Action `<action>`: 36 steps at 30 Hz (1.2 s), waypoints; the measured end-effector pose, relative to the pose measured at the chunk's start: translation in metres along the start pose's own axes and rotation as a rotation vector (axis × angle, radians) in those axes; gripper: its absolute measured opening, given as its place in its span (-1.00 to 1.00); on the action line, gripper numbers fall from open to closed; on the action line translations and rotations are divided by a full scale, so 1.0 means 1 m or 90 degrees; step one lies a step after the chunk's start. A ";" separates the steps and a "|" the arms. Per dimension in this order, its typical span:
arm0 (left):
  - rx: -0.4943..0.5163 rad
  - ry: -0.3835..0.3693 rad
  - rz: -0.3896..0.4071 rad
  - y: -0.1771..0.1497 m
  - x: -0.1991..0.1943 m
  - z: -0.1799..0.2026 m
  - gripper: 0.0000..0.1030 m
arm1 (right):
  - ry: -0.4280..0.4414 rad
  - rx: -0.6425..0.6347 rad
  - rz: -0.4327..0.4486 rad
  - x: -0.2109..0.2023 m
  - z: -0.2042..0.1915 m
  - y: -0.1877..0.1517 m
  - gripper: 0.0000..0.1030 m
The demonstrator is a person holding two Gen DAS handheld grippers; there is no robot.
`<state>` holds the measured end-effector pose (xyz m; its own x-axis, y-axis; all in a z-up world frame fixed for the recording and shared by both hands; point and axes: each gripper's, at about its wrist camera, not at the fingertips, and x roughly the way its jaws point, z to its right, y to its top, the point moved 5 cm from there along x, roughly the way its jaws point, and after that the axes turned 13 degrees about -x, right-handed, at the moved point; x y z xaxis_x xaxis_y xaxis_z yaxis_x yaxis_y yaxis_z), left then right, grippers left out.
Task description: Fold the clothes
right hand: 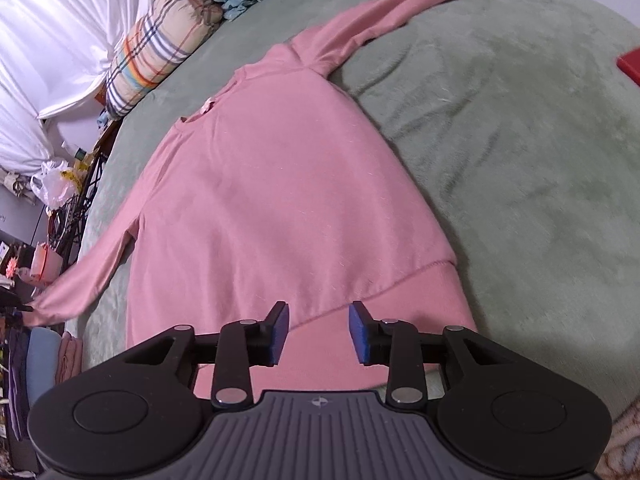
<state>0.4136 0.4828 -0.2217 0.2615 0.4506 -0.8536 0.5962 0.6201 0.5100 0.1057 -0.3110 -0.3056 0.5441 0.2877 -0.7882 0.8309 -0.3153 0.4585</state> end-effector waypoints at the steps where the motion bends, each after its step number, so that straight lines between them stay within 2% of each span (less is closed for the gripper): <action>1: 0.004 0.019 0.006 0.003 0.000 -0.005 -0.53 | 0.001 -0.006 -0.001 0.002 -0.002 0.001 -0.31; 3: -0.006 0.027 0.018 0.010 -0.009 -0.018 -0.53 | 0.006 -0.015 -0.002 0.006 -0.004 0.004 -0.31; 4: -0.015 0.015 0.028 0.012 -0.018 -0.022 -0.53 | 0.008 -0.020 0.001 0.006 -0.003 0.006 -0.31; 7: -0.014 -0.071 0.065 0.003 -0.058 -0.014 -0.53 | 0.009 -0.034 0.015 0.007 0.002 0.014 -0.30; 9: -0.005 -0.139 0.090 -0.007 -0.089 -0.004 -0.39 | 0.003 -0.030 0.038 0.005 0.016 0.027 -0.28; 10: 0.008 -0.185 0.101 -0.026 -0.110 0.006 -0.12 | -0.001 -0.024 0.053 0.003 0.025 0.036 -0.23; 11: 0.023 -0.234 0.111 -0.047 -0.132 0.016 -0.02 | -0.009 -0.012 0.075 -0.001 0.040 0.049 -0.18; 13: 0.042 -0.328 0.099 -0.095 -0.158 0.035 -0.01 | -0.025 0.013 0.119 -0.007 0.070 0.075 -0.13; 14: 0.045 -0.347 0.093 -0.105 -0.161 0.039 -0.01 | -0.036 0.033 0.141 -0.010 0.084 0.089 -0.13; 17: 0.054 -0.441 0.028 -0.195 -0.174 0.071 -0.01 | -0.069 0.124 0.223 -0.019 0.164 0.146 -0.13; 21: 0.017 -0.497 -0.043 -0.276 -0.167 0.092 -0.02 | -0.103 0.282 0.318 -0.021 0.272 0.205 -0.18; 25: -0.034 -0.501 -0.074 -0.345 -0.155 0.099 -0.02 | -0.112 0.362 0.351 0.003 0.336 0.241 -0.34; 28: -0.069 -0.499 -0.084 -0.366 -0.149 0.095 -0.02 | -0.118 0.422 0.376 0.022 0.384 0.267 -0.34; 32: -0.100 -0.460 -0.115 -0.369 -0.124 0.087 -0.02 | -0.115 0.484 0.386 0.057 0.416 0.292 -0.34; 36: -0.076 -0.402 -0.104 -0.363 -0.122 0.072 -0.02 | -0.117 0.529 0.406 0.088 0.428 0.307 -0.36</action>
<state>0.2201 0.1572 -0.3105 0.5906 -0.0958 -0.8013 0.5874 0.7318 0.3455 0.3589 -0.7699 -0.4098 0.7670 -0.2680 -0.5830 0.0200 -0.8981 0.4392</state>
